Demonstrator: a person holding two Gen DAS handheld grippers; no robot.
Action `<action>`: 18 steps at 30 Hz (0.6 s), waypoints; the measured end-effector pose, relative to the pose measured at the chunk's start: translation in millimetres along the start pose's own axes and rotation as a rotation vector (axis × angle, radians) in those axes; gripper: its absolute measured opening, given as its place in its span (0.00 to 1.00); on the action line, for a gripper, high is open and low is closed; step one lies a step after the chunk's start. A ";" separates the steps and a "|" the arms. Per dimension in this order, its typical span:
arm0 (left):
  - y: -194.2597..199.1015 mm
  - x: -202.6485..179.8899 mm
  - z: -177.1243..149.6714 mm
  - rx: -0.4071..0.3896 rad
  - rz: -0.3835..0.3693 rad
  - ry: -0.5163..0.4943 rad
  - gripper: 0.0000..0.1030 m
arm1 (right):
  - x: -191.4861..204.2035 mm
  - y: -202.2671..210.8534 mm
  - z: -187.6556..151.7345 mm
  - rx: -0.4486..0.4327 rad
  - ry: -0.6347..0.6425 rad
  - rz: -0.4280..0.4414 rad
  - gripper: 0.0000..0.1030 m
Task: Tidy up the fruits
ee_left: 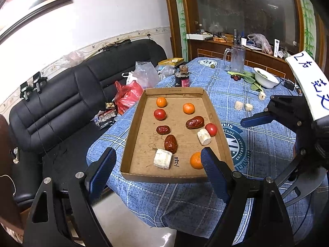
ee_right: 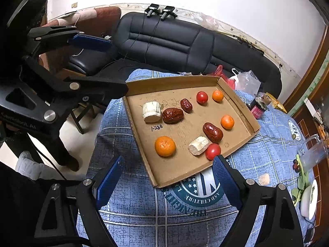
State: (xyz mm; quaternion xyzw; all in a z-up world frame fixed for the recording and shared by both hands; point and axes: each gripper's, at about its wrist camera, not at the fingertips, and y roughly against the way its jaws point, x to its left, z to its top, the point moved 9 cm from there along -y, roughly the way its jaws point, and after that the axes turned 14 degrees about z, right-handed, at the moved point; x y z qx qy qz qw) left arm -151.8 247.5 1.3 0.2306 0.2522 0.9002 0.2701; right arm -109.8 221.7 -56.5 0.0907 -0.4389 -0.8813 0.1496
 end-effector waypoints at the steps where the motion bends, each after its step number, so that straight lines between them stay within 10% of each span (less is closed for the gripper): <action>1: -0.1 0.6 0.3 -0.001 0.001 0.001 0.82 | -0.1 -0.4 0.0 0.001 0.000 0.001 0.86; 18: -3.1 -0.5 2.1 0.023 0.000 0.023 0.82 | -1.2 -4.4 -4.3 -0.001 -0.017 0.009 0.89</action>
